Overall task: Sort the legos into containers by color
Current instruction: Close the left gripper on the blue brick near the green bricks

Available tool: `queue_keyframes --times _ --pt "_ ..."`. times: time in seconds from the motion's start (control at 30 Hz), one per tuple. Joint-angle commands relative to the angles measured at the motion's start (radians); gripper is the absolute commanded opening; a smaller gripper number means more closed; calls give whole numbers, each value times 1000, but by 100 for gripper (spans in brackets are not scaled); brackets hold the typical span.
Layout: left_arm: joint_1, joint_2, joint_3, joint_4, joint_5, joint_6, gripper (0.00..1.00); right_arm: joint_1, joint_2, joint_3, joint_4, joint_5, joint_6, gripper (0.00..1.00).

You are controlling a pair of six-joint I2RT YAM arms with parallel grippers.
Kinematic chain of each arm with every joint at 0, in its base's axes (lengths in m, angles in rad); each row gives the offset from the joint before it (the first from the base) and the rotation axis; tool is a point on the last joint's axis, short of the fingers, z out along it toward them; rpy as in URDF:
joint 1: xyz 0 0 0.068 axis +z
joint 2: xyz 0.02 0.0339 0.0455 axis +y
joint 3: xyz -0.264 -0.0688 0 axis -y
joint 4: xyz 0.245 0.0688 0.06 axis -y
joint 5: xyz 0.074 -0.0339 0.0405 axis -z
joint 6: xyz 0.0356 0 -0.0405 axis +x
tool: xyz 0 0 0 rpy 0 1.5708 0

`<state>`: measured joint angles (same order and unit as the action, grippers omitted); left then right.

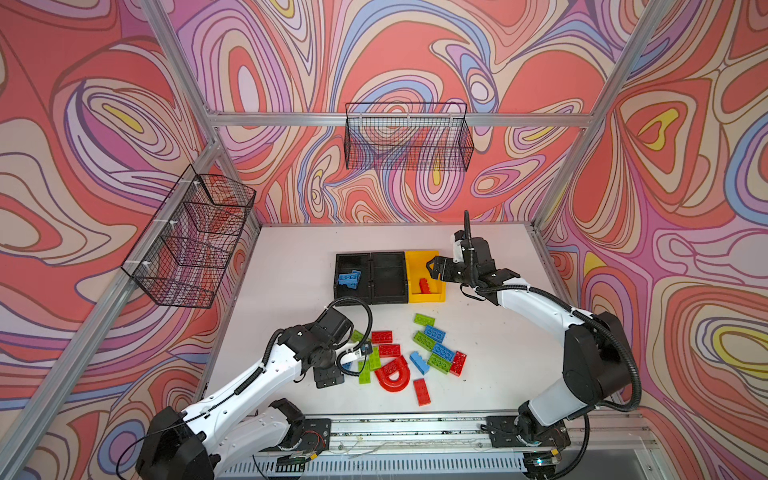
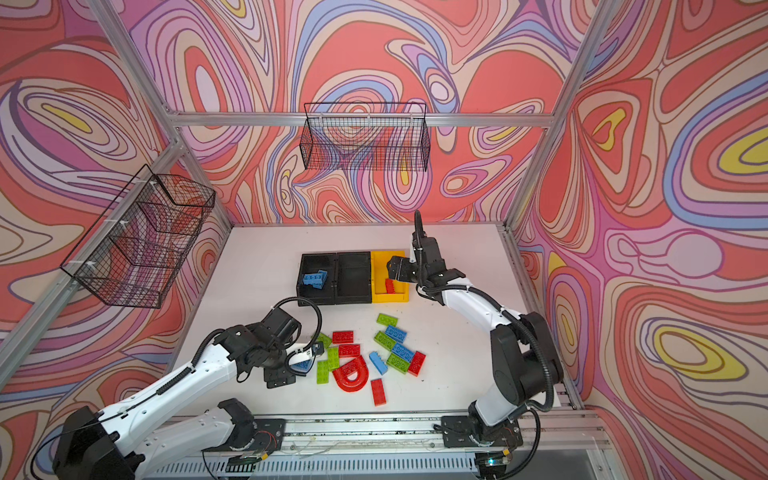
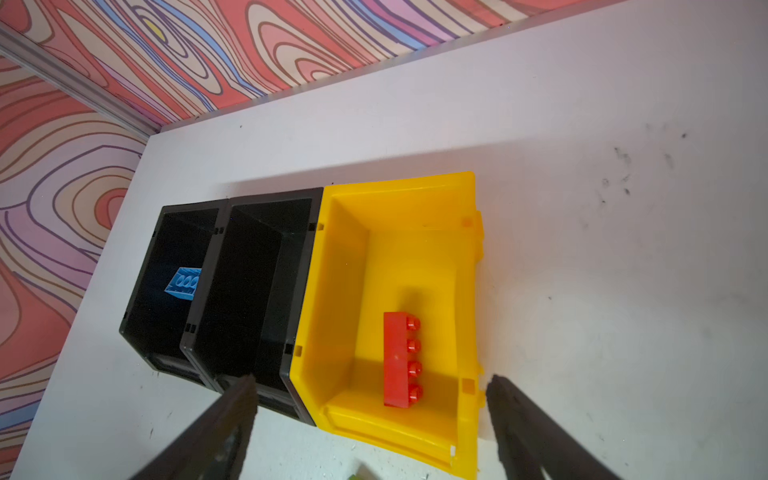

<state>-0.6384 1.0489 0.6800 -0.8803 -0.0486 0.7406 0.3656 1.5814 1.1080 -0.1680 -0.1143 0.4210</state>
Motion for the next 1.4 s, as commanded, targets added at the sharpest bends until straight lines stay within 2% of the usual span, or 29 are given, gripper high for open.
queue_keyframes --times 0.0,0.17,0.37,0.5,0.77,0.83,1.03,1.17,1.23,1.3,1.37 --pt "-25 34 -20 58 -6 67 89 -15 -51 -8 -15 17 -21 92" --pt "-46 96 -53 170 -86 79 89 -27 -65 -6 -26 7 -30 91" --pt "-52 173 -105 275 -109 123 88 -40 -79 -27 -25 -9 -32 89" --pt "-53 230 -108 311 -104 108 83 -48 -91 -50 -8 -26 -24 88" --pt "-55 310 -61 304 -128 48 43 -72 -112 -86 -5 -41 -23 86" --pt "-55 304 -52 287 -121 32 36 -77 -115 -91 -7 -41 -25 86" --pt "-50 181 -79 314 -64 -63 33 -80 -94 -107 -57 -16 -52 84" --pt "-40 95 -89 333 -70 -106 30 -77 -108 -122 -98 -25 -97 83" --pt "0 64 -57 347 -51 -166 29 -63 -129 -123 -116 -65 -155 82" --pt "83 47 8 358 8 -263 29 -22 -148 -115 -155 -54 -221 83" --pt "141 62 77 383 22 -350 29 21 -149 -100 -194 -44 -269 83"
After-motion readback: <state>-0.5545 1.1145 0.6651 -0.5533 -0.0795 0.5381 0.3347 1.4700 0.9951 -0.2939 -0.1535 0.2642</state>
